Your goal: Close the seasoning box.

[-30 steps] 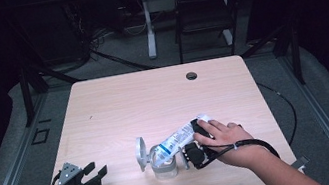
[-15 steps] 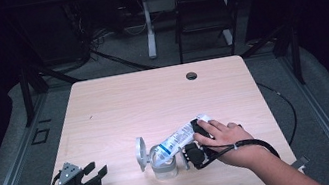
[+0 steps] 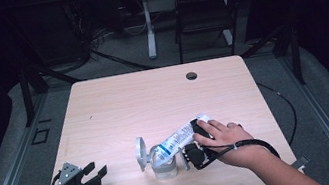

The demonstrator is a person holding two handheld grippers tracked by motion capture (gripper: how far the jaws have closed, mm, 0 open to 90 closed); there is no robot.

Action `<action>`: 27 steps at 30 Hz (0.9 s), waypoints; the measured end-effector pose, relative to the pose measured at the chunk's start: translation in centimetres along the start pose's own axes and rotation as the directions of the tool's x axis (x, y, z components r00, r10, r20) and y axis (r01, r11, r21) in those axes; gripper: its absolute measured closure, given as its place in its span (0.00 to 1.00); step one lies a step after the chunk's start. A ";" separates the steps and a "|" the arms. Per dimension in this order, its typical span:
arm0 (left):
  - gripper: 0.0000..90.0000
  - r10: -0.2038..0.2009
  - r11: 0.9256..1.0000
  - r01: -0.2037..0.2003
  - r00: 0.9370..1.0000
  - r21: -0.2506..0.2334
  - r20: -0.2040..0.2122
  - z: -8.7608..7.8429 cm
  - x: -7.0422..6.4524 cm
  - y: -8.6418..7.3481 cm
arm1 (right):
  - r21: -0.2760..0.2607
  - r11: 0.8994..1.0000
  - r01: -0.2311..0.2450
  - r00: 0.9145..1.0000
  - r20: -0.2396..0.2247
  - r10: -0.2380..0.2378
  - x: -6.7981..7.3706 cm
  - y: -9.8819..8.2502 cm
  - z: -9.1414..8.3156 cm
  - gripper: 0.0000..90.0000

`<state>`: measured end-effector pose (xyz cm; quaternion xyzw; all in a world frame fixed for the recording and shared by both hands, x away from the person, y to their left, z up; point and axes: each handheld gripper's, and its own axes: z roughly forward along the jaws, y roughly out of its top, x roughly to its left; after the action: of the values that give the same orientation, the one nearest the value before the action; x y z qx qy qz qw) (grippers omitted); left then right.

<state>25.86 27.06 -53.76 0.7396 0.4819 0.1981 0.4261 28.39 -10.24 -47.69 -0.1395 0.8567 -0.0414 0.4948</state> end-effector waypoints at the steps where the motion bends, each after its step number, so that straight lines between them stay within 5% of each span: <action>1: 0.54 -0.001 1.000 0.001 1.000 -0.001 0.000 0.0 0.0 0.0 | 0.000 1.000 0.001 1.000 0.001 -0.001 0.0 0.0 0.0 0.56; 27: 0.54 -0.003 1.000 0.003 1.000 0.004 0.000 0.0 0.0 -0.1 | -0.014 1.000 0.006 1.000 0.005 -0.006 0.1 0.0 0.1 0.56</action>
<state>25.83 27.08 -53.80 0.7397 0.4833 0.1967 0.4249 28.41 -10.23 -47.76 -0.1455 0.8554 -0.0367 0.4958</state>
